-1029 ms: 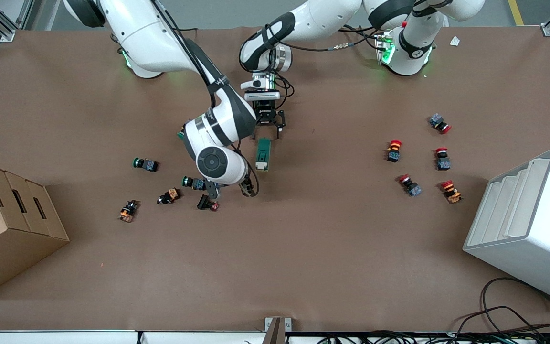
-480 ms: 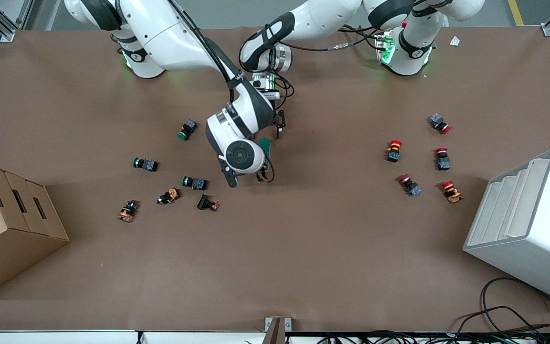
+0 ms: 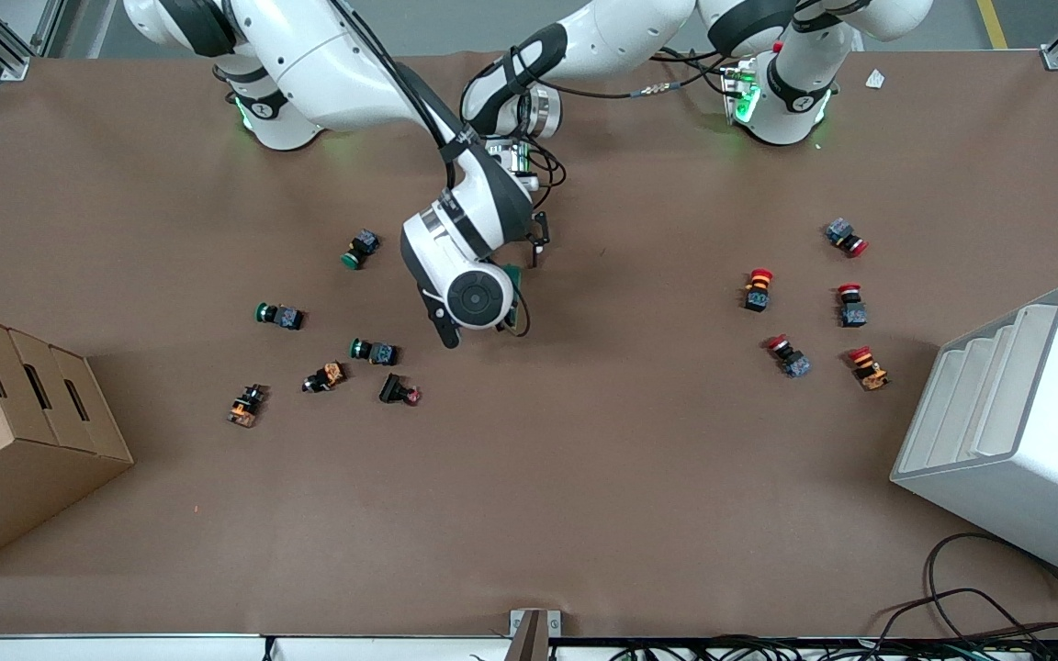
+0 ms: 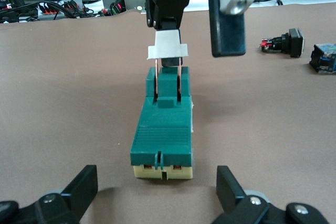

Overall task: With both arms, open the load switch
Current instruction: 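Push the white lever over with the right gripper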

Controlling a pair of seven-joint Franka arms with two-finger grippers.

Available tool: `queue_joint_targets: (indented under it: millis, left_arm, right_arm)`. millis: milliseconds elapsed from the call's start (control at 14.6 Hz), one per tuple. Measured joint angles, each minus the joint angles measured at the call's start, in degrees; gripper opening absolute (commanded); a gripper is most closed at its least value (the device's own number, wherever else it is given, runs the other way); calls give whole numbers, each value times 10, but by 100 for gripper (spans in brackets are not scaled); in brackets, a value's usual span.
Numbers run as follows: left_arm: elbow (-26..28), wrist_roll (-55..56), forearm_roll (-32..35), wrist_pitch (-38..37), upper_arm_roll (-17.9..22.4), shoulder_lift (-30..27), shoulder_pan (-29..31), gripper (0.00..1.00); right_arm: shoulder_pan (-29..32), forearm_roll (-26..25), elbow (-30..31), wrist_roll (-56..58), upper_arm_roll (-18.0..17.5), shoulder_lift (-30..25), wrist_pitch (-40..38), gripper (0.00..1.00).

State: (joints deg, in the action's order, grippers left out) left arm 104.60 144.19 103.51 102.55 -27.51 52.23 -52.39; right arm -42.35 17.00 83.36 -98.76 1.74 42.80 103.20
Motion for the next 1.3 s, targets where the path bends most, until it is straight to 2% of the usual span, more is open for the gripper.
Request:
queue_joint_targets:
  millis: [686,1029,1304]
  left_arm:
    - [0,0,0,0,0,0,0,100]
    - [-1,0,1,-1,1,1,-1,100]
    - [-8,0,1,-1,2,5,-1,100]
  right_arm:
    - [-20,0,-13,-2,0,-16,-74,100]
    - [-28,0,-1,-2,0,-16,-71,100]
    - [-39,-1,32,-2,0,-15,-22,100]
